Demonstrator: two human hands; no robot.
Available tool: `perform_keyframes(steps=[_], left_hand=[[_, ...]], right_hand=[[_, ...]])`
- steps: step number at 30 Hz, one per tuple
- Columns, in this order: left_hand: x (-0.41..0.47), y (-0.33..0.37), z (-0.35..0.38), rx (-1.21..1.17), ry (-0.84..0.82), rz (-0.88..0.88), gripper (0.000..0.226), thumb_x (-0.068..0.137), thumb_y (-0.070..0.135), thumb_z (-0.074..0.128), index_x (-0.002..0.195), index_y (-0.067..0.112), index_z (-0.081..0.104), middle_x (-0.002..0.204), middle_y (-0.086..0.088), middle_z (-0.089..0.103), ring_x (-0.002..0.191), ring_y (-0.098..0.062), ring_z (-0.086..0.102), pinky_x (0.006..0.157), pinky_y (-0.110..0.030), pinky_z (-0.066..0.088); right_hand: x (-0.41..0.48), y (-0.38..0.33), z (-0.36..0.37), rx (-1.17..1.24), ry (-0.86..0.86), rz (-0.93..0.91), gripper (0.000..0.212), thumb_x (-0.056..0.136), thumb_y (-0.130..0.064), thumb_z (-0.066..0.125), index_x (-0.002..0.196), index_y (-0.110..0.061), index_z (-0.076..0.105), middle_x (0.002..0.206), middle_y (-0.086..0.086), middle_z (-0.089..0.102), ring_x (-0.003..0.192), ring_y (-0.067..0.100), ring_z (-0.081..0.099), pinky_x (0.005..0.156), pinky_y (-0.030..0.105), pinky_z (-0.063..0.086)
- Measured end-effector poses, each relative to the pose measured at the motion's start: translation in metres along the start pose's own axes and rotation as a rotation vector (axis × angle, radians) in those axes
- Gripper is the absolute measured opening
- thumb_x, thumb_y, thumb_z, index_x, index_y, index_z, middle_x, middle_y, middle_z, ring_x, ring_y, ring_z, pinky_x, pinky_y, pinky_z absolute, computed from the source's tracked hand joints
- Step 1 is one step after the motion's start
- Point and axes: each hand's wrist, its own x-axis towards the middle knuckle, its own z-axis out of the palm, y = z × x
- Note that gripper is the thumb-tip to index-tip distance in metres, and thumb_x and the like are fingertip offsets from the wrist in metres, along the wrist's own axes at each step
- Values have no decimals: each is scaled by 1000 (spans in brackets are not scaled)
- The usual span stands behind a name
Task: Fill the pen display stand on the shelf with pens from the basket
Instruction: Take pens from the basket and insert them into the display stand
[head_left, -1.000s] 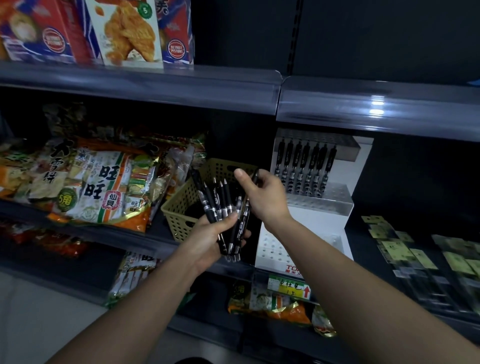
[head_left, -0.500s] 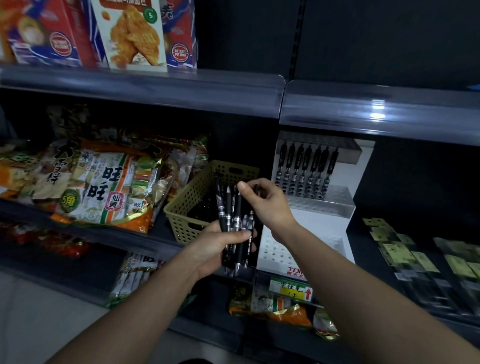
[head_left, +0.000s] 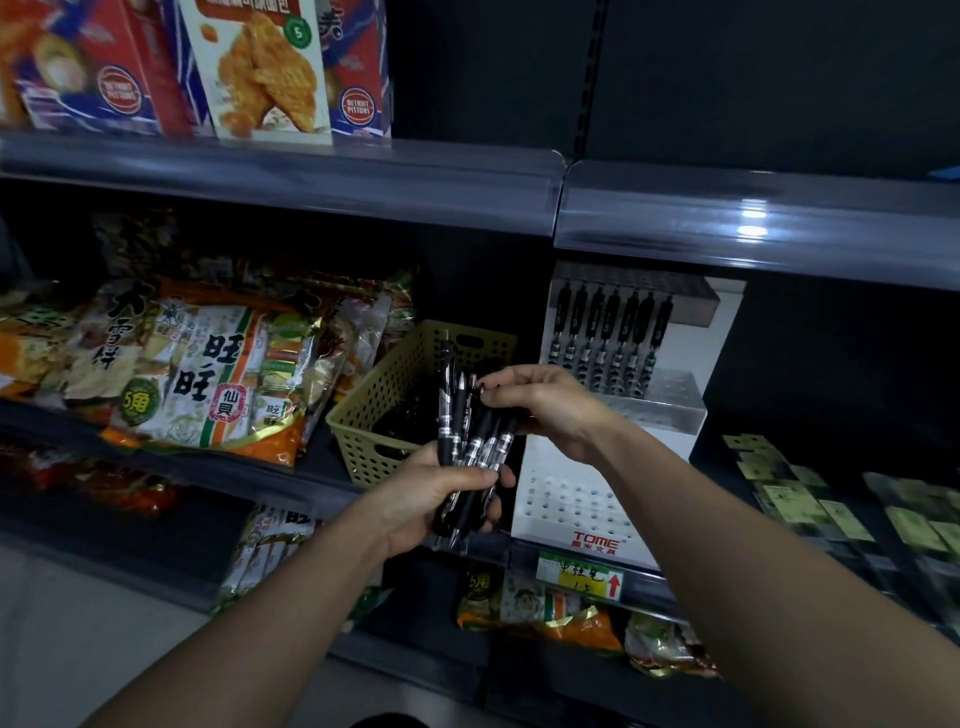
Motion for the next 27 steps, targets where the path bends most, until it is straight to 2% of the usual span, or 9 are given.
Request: perform_keyframes(steps=[3,6,10,14,16,20,22,24,27], left_hand=[[0,2,0,-2,-10,-10,27,85,1,63,110,-4,57,87,-11,69,62,-21,60,54,-31,49],[0,5,-1,1,-8,-50,27,83,6,67,107,-1,59,73,-6,69,57,-18,58,50,-27,48],[2,8,-4,-33,-30,-59,36,70,3,73,103,3,59,84,-9,68,57,-18,57,51,-28,48],[2,12,-8,-38,-83,-60,37,65,0,67,101,4,58,83,-10,65,56,-18,55,55,-32,50],[2,14,-11,-52,-121,-79,35,66,-3,66,99,3,57,82,-11,63,56,-19,54,63,-40,54],[2,16,-18,-70,-154,-139,35,67,-5,66,99,2,55,80,-11,60,56,-20,54,80,-56,52],[2,15,-20,-81,-117,-156,37,66,-6,67,100,1,55,79,-12,60,56,-21,55,85,-62,49],[2,14,-21,-100,-78,-173,39,64,-6,68,100,0,56,76,-12,61,56,-22,56,85,-64,48],[1,16,-24,-98,-49,-189,34,65,-5,68,97,-2,56,68,-12,60,54,-21,55,81,-60,52]], right_hand=[[1,0,-2,-5,40,-7,9,80,-11,72,79,-20,72,80,-1,70,84,19,64,90,44,48],[1,-2,-3,-9,91,-9,6,79,-16,74,78,-21,73,80,-5,71,89,18,61,92,41,43],[0,-7,-3,4,124,-12,6,80,-15,74,82,-20,72,87,-7,71,106,15,59,100,32,36],[1,-9,0,24,145,5,5,81,-14,73,83,-19,72,80,-9,69,88,6,56,86,26,36],[3,-9,2,32,164,16,4,81,-15,74,83,-18,72,78,-9,69,87,9,56,82,29,37],[7,-9,4,57,185,29,6,79,-14,75,78,-20,74,72,-12,71,88,12,57,85,32,38],[9,-10,4,70,193,30,9,79,-13,75,75,-21,72,65,-14,70,80,8,56,76,29,38],[10,-12,5,74,211,36,11,80,-12,74,75,-21,72,60,-16,68,73,5,53,65,26,35],[13,-14,7,95,235,42,10,80,-10,74,77,-20,73,62,-14,69,70,5,54,61,24,34]])
